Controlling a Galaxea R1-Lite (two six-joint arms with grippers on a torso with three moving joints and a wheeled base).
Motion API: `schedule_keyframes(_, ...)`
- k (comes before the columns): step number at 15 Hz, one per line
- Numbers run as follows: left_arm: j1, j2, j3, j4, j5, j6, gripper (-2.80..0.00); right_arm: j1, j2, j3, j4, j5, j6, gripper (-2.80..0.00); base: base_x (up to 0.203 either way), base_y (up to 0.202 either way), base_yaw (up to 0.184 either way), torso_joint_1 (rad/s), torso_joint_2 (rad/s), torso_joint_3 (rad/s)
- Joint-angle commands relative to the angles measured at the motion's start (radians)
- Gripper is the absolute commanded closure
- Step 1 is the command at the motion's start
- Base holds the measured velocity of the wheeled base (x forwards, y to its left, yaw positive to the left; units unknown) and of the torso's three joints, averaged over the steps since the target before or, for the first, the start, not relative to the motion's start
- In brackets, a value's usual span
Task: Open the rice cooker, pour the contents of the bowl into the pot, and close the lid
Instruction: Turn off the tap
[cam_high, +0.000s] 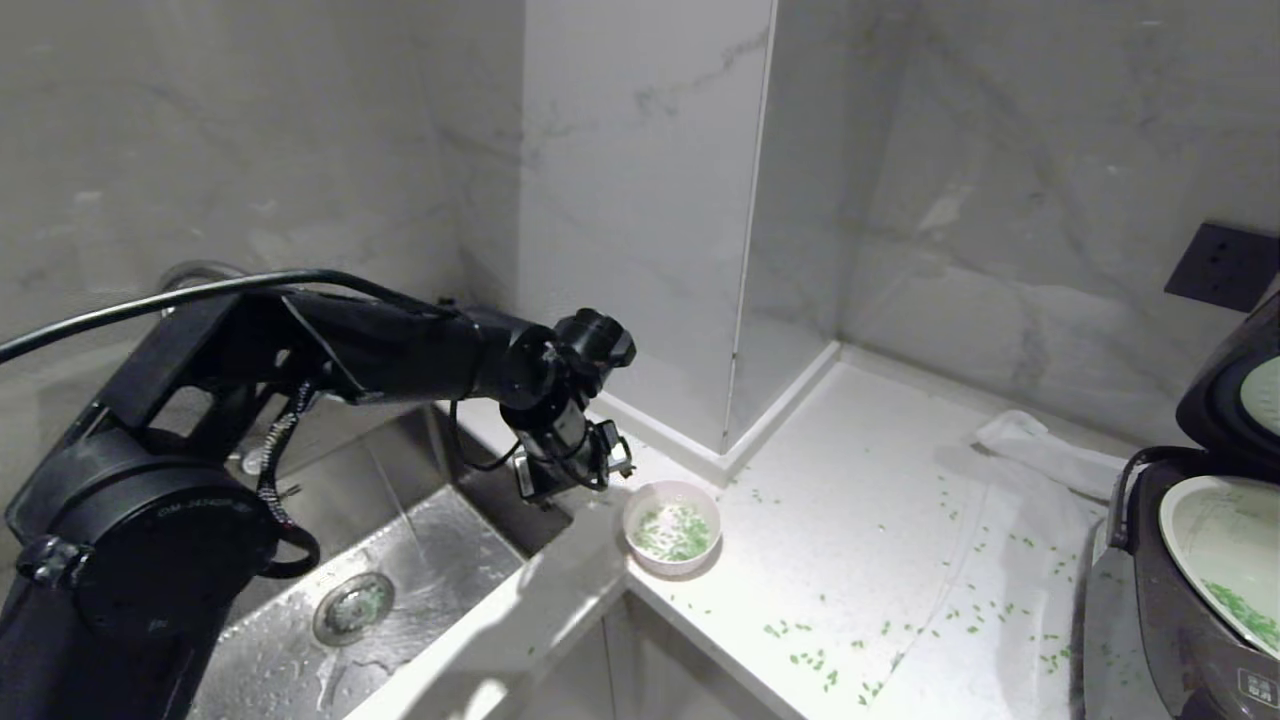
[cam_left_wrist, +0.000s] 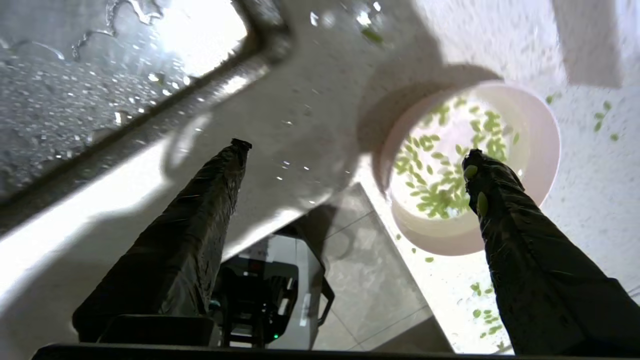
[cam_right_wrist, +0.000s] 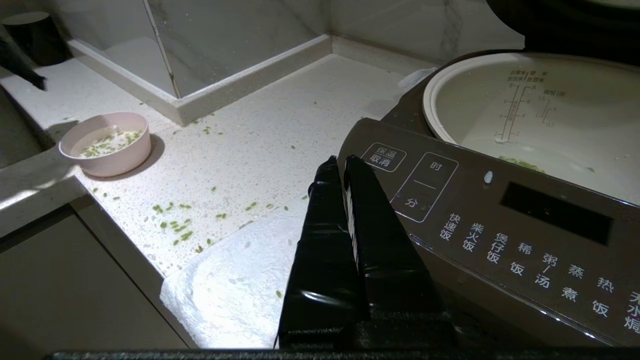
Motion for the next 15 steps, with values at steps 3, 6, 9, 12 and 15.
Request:
schedule_keyframes(3,0.122,-0.154,0.143,0.0,-0.005,0.017,-2.8,0.0,0.001,0.002,0.0,-0.001,-0.001,0.0,0.0,0.0,0.0,0.0,0.0,0.0)
schedule_keyframes(6,0.236,-0.263,0.304,-0.063,-0.019,0.062,-2.8,0.0,0.001,0.002,0.0,-0.001,0.001,0.0,0.0,0.0,0.0,0.0,0.0,0.0)
schedule_keyframes(9,0.359,-0.335,0.45,-0.153,-0.043,0.11,-2.8,0.0,0.001,0.002,0.0,0.0,0.0,0.0,0.0,0.0,0.0,0.0,0.0,0.0)
schedule_keyframes(12,0.45,-0.386,0.547,-0.194,-0.069,0.125,-2.8,0.0,0.001,0.002,0.0,0.0,-0.001,0.0,0.0,0.0,0.0,0.0,0.0,0.0)
schedule_keyframes(15,0.539,-0.429,0.648,-0.272,-0.094,0.178,-2.8,0.0,0.001,0.002,0.0,0.0,-0.001,0.0,0.0,0.0,0.0,0.0,0.0,0.0)
